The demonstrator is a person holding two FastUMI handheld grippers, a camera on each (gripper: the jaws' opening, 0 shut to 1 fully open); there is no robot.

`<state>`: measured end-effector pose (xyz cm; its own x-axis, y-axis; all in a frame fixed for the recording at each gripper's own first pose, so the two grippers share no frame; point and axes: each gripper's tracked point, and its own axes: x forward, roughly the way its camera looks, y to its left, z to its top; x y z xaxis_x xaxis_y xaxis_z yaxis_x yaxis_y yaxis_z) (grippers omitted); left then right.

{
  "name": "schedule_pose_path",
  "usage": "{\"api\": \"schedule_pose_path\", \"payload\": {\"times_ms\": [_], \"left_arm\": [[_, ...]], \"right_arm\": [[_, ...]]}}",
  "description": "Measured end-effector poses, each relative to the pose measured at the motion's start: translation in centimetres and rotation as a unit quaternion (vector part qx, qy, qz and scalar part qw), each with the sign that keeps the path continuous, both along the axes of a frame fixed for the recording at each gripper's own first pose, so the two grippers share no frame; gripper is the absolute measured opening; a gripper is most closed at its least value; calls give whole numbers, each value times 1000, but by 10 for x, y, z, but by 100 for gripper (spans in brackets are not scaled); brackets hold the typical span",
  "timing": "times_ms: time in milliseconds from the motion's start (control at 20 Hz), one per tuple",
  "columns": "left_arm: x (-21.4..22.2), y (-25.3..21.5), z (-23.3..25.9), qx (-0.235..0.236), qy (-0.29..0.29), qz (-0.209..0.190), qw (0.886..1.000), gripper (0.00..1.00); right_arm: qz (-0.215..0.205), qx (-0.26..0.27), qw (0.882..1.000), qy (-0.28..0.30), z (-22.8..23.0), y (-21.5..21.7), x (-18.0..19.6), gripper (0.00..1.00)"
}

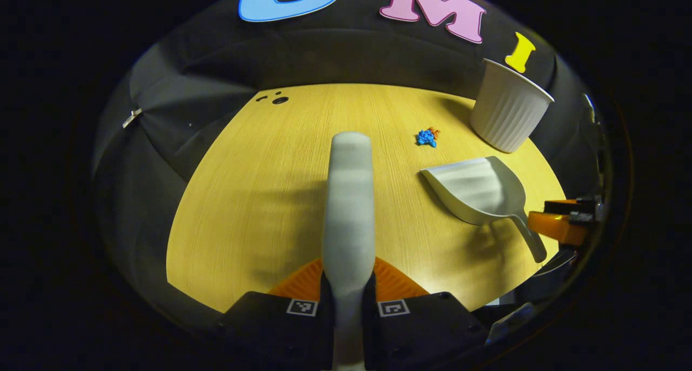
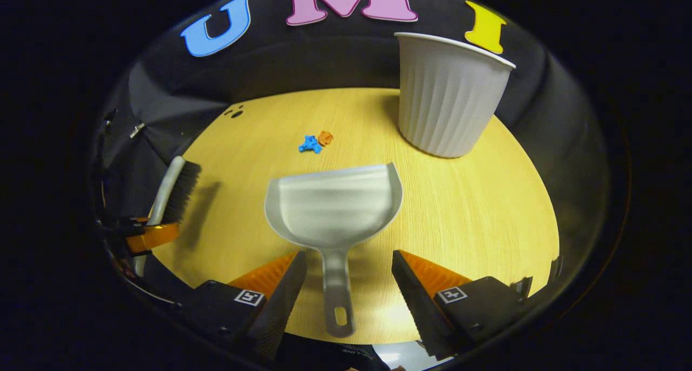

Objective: Pick up the small broom and dustpan from the desktop, sweep the trash into the dustpan with the broom, and then empty the trash into the garbage bin.

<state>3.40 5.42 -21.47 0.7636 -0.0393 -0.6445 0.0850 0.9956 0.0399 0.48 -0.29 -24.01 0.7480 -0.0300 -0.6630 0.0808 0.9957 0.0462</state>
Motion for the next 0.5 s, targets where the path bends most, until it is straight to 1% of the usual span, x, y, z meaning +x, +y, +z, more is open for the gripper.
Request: {"api": "schedule_pose_path", "payload": {"times_ms": [50,200,350,450,500], "left_arm": [[-3,1,0,-4,5,6,1000,26],[-10,0,1,-48,20,32,998,26],[-12,8,1,-42,20,45,998,26],[-13,9,0,-35,21,48,998,27],[-13,8,-1,-36,23,51,998,26]], "right_arm": [[2,1,1000,10,-6,1,0,99],[11,1,999,42,-26,2,2,99],[5,4,997,76,-51,1,4,99],[-7,25,995,96,-60,4,6,99],[-11,26,995,100,-61,4,9,99]]}}
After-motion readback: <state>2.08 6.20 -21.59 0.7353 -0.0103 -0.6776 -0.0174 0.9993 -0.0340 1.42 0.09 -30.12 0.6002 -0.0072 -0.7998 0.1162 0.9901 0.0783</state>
